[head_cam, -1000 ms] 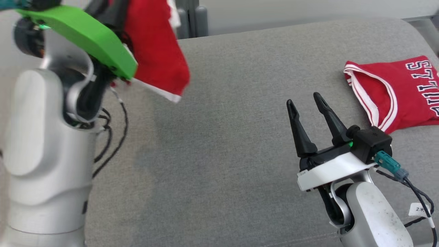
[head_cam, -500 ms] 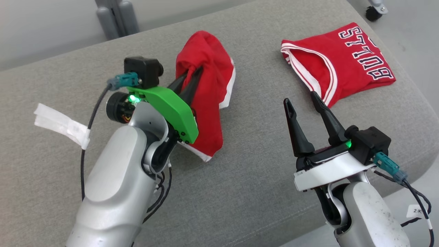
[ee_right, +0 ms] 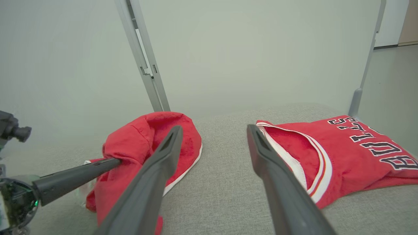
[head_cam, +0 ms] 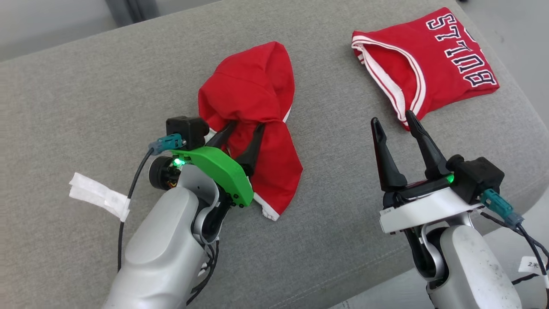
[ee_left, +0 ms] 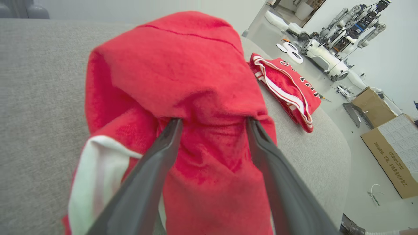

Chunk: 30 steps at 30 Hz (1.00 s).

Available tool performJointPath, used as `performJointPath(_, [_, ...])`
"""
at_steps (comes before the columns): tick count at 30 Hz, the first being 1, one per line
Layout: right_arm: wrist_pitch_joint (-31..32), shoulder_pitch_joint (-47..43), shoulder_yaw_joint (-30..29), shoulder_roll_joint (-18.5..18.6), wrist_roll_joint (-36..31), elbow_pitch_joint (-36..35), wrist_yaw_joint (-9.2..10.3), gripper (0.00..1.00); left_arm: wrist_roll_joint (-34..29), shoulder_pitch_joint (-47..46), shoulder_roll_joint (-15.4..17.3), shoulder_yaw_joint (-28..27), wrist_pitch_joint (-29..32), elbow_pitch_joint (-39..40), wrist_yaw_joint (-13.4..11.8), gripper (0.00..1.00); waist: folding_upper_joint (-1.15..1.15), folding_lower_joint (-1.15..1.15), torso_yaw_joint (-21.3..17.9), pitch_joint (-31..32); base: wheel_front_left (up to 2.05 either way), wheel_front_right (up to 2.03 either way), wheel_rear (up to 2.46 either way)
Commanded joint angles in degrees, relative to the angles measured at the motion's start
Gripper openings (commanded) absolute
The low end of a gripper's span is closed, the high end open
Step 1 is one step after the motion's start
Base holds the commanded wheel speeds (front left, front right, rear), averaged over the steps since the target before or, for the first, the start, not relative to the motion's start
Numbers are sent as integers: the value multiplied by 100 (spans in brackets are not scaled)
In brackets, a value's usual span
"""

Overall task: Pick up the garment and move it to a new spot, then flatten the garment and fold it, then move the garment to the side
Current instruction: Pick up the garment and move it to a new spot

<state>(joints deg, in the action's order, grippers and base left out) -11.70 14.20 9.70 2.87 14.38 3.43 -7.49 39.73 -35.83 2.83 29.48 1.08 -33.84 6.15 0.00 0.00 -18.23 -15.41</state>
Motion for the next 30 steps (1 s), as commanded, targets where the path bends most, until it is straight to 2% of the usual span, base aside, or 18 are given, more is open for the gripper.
performJointPath(1, [8, -113, -78, 8, -44, -27, 0, 100, 101, 123, 17, 38, -146, 83, 39, 100, 0, 0, 530, 353, 0, 0, 0])
performJointPath(6, [100, -254, -296, 8, -113, -101, 0, 100, 227, 326, 39, -49, -648, 416, -9, 100, 0, 0, 1023, 631, 0, 0, 0])
performJointPath(13, [234, -570, -697, 14, -219, -235, 0, 100, 39, 873, 434, -330, -1307, 863, -308, 100, 0, 0, 1618, 999, 0, 0, 0])
performJointPath(17, [275, -815, -844, 11, -208, -283, 0, 100, -18, 1284, 643, -632, -1554, 1102, -406, 100, 0, 0, 1879, 1157, 0, 0, 0])
performJointPath(22, [239, -1051, -963, 10, -213, -182, 0, 100, -144, 1797, 716, -1224, -1629, 1445, -464, 100, 0, 0, 2059, 1275, 0, 0, 0])
performJointPath(26, [172, -1163, -1079, 9, -239, -30, 0, 100, -590, 2396, 628, -1837, -1622, 1910, -354, 100, 0, 0, 2135, 1332, 0, 0, 0])
performJointPath(30, [171, -1198, -1172, 10, -257, 167, 0, 100, -1005, 2767, 572, -2056, -1625, 1981, -181, 100, 0, 0, 2150, 1369, 0, 0, 0])
